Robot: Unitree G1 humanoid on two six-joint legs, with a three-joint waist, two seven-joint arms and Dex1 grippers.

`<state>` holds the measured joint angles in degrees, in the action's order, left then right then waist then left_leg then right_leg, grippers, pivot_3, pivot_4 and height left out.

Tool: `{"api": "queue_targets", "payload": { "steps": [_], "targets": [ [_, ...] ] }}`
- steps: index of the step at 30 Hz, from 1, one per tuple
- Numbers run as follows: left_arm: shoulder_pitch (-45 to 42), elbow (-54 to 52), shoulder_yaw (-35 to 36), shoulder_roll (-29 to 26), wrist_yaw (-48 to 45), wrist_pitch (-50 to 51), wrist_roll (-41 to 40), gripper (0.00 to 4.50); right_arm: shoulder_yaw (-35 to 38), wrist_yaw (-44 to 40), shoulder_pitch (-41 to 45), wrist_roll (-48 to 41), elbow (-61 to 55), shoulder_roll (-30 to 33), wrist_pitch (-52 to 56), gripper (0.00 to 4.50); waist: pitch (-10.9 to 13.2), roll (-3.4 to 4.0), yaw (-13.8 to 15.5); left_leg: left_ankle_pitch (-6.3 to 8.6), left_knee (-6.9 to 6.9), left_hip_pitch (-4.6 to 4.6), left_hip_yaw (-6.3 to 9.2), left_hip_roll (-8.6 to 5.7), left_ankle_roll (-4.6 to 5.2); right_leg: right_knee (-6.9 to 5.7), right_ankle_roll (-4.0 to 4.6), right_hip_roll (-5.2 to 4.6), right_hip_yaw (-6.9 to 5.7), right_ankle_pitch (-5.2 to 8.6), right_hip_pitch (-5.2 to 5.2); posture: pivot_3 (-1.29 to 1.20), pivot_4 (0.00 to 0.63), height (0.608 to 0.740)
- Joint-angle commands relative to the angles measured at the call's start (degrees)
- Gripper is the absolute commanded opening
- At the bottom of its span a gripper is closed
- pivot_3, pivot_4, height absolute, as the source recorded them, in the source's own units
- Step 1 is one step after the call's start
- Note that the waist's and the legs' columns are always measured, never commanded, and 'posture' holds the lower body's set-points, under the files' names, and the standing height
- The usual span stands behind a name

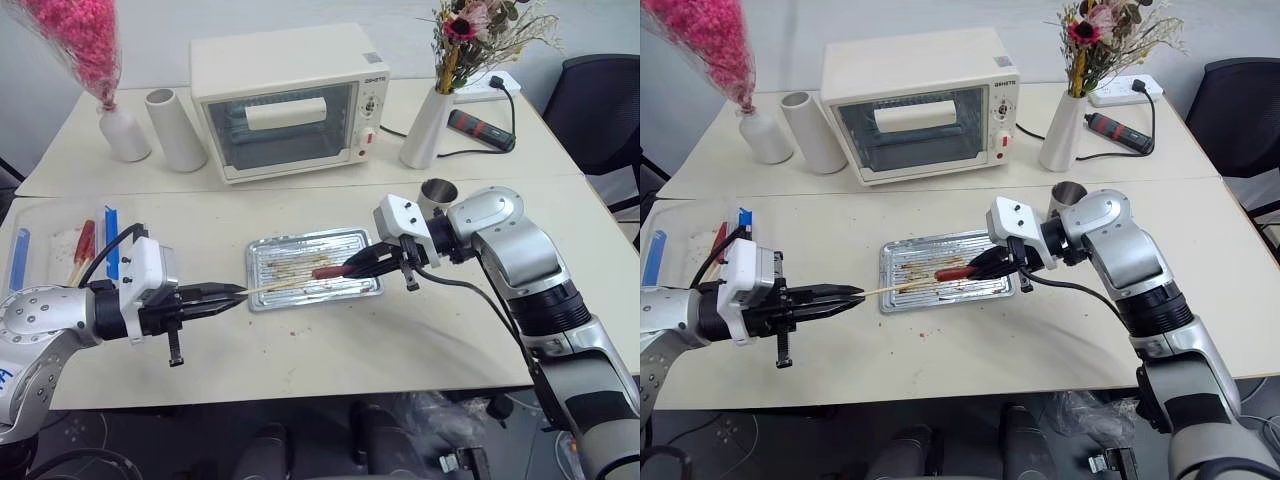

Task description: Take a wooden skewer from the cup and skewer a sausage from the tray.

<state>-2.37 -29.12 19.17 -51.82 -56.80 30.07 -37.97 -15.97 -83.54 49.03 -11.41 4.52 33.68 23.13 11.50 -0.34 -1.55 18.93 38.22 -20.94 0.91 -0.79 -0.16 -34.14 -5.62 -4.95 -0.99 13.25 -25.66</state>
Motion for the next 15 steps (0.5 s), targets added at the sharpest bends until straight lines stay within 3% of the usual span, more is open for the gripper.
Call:
{"api": "queue_targets", "payload": {
  "steps": [1, 15],
  "targets": [
    [-0.1, -0.1, 1.0, -0.5, -0.3, -1.2, 0.2, 0.0, 0.5, -0.2, 1.4, -1.2, -2.1, 0.6, -0.1, 0.18, 0.0, 0.0, 0.0, 0.0, 0.0, 0.0, 0.0, 0.0, 0.0, 0.0, 0.0, 0.0, 0.0, 0.0, 0.0, 0.0, 0.15, 0.74],
    [-2.0, 0.4, 0.2, -0.5, -0.3, -1.1, 0.4, 0.0, 0.7, 0.1, 1.8, -1.7, -2.4, 0.7, 0.7, 0.18, 0.0, 0.0, 0.0, 0.0, 0.04, 0.01, -0.01, 0.0, 0.0, -0.13, 0.0, 0.0, 0.01, 0.0, 0.0, 0.0, 0.15, 0.74]
  ]
}}
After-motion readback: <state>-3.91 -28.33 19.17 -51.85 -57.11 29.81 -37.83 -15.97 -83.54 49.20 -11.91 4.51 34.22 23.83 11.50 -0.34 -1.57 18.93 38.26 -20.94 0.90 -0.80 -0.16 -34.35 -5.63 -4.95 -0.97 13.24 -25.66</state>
